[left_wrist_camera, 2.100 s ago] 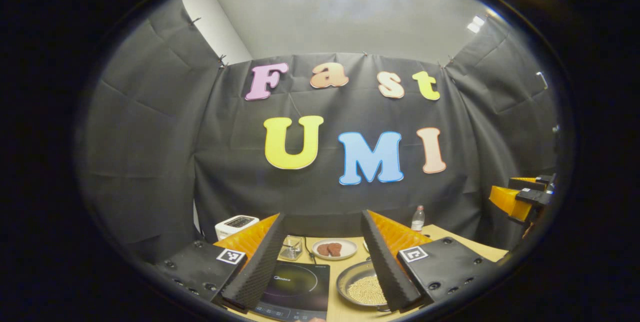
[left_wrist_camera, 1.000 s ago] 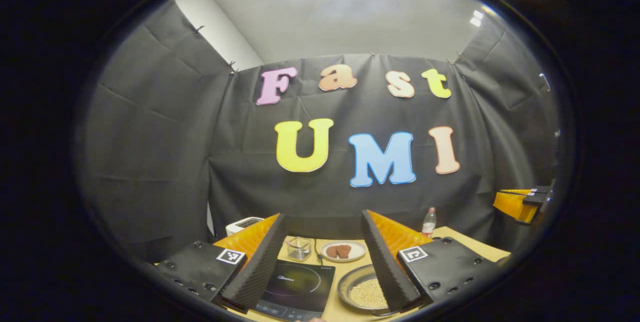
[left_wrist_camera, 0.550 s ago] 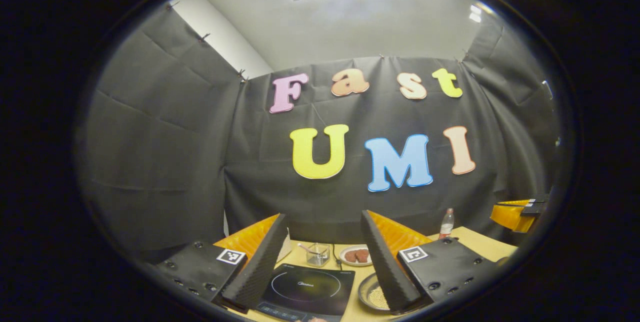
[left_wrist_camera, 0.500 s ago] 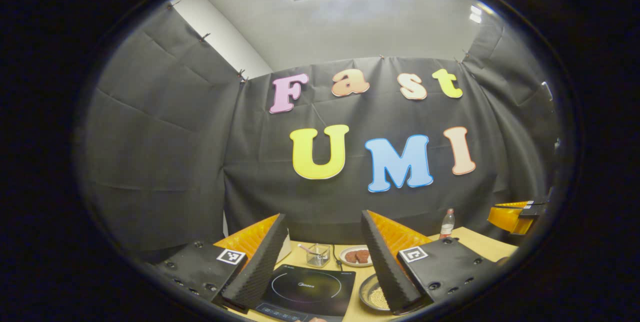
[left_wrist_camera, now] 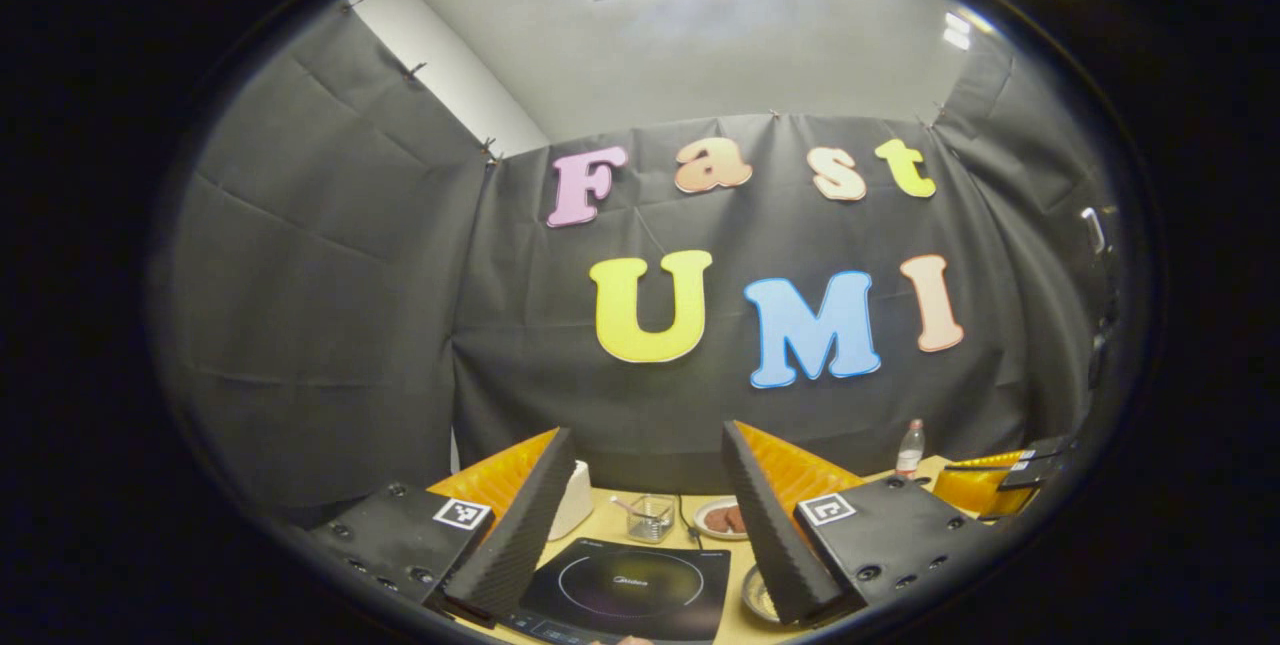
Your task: First push the handle of the pot to place it horizontally, then grasp the pot with both hands and set it on the induction cooktop.
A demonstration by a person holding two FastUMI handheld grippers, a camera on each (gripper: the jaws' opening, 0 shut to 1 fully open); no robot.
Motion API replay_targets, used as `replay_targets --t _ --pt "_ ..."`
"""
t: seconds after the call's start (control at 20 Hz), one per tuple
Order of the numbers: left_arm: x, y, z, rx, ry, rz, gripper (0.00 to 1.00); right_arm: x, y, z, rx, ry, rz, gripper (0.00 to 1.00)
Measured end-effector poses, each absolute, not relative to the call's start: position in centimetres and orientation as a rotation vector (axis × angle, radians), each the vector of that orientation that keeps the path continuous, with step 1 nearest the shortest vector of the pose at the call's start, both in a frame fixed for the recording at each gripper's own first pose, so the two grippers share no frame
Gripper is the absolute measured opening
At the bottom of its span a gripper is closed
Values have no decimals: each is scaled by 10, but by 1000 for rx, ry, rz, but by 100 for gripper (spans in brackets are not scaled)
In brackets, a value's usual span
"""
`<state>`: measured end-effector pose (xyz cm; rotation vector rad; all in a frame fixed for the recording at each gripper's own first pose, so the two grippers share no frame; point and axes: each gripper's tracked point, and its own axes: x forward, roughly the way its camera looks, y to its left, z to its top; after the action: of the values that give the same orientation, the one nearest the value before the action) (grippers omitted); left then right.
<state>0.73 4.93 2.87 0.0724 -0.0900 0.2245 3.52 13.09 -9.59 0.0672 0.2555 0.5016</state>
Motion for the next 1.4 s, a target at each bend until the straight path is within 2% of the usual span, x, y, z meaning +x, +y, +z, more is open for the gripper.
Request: replay_targets --t 0.15,0.25,0.3,0.35,0.4,0.45,0.6,0.8,0.85,0.9,1.05,1.1,1.2,1.4 --pt "5 62 28 75 -87 241 99 30 148 -114 62 306 543 0" --pt "3 70 28 77 -86 252 96 26 160 -124 53 334 572 0" --pt "0 73 27 78 -86 259 99 24 164 -130 47 349 587 0" --pt "-1 76 28 78 -85 264 93 22 169 -136 40 365 601 0" --pt "-1 80 27 78 -84 270 99 20 173 -141 36 380 616 0" --pt "-3 83 27 78 -83 276 99 18 178 -147 35 399 631 0" --pt "-4 89 23 71 -75 287 96 8 190 -166 30 463 671 0" --pt "-5 97 23 74 -77 307 96 1 201 -186 11 526 710 1" --pt "-6 98 23 74 -76 311 93 0 203 -192 5 539 719 1" --pt "-6 99 21 73 -73 314 99 -2 205 -196 0 553 728 1" --pt "-2 101 18 68 -66 318 99 -9 209 -213 -11 608 757 1" --pt "-3 100 17 68 -65 319 96 -12 210 -219 -12 627 766 0" --pt "-1 100 14 65 -61 319 99 -21 213 -231 -16 675 785 1" --pt "2 98 10 59 -51 317 96 -36 217 -254 -7 765 812 1"
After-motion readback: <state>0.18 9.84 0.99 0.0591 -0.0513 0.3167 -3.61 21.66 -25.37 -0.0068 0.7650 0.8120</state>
